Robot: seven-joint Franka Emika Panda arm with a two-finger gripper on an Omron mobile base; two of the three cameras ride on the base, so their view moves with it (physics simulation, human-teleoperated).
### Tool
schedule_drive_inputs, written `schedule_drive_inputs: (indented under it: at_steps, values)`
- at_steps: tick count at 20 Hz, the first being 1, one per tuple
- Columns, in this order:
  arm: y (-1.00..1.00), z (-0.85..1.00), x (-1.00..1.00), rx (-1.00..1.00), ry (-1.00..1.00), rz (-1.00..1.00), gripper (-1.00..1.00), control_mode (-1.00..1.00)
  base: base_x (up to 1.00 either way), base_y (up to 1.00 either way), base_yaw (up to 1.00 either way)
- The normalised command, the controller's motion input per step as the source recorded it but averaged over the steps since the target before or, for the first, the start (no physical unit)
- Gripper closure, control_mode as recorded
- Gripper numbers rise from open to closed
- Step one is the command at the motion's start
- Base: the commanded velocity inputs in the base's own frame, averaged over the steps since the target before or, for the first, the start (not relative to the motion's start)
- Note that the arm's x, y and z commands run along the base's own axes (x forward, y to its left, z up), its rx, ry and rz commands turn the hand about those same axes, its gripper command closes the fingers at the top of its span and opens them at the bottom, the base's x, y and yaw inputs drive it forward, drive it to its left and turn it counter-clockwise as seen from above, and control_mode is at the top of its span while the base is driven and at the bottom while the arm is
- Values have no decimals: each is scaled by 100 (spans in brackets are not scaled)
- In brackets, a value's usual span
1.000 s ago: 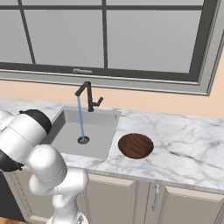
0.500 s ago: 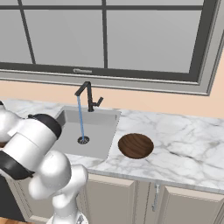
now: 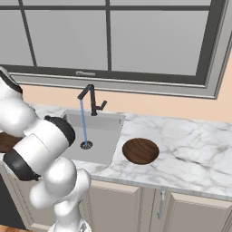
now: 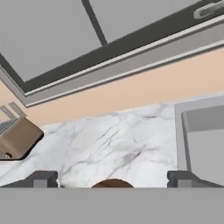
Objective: Rinse each bowl for a few seconds and place them down in the sink or on the counter.
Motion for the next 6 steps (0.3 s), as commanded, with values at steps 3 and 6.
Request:
schedule_drive_inputs:
  at_steps: [3, 6]
  values:
    - [-6, 52, -22, 10, 1, -35, -100, -100, 0, 0, 0]
    - [-12, 49, -19, 12, 4, -34, -100, -100, 0, 0, 0]
